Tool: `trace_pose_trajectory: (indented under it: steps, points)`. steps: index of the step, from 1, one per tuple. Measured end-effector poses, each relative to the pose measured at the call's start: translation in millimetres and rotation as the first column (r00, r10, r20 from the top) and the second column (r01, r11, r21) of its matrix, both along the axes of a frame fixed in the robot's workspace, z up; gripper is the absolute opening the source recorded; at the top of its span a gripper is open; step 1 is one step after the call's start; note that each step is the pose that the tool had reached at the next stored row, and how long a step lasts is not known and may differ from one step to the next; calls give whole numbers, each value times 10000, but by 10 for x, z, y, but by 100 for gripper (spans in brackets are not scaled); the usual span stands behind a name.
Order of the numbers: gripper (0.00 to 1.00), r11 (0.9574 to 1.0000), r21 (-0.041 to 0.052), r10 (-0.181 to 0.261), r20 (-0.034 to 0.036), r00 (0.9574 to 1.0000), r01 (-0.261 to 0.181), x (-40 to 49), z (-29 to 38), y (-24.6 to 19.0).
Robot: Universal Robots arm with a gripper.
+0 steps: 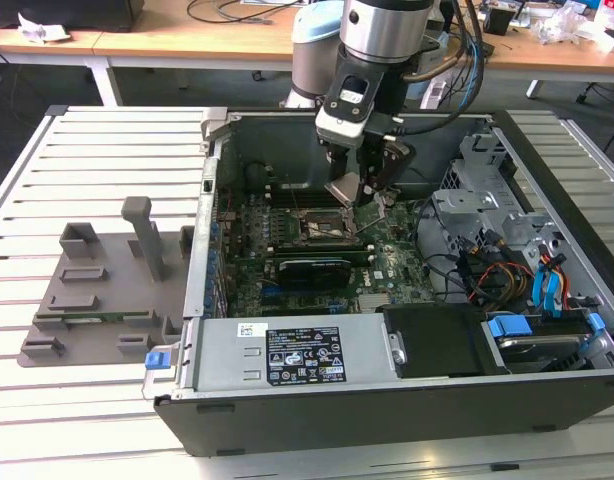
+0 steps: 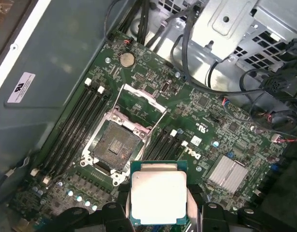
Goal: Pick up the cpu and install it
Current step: 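Place the cpu into insertion slot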
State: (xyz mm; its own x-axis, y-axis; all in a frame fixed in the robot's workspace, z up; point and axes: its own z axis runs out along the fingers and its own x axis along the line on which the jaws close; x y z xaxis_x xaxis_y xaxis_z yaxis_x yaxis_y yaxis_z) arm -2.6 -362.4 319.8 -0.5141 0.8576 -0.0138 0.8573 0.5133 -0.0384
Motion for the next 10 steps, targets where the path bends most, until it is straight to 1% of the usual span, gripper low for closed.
trace_pose_trajectory:
  steps: [1,2,5,7,9,10]
  points:
    - [55,9999,-1,-154,0,9999,154,0,0,0]
    - [55,9992,-3,-403,0,9992,403,0,0,0]
    - [55,9963,-6,-862,1,9963,862,0,0,0]
    - [55,9924,-10,-1229,0,9924,1229,0,0,0]
    - [55,9883,-13,-1528,1,9883,1528,0,0,0]
    - [55,9869,-14,-1611,1,9869,1611,0,0,0]
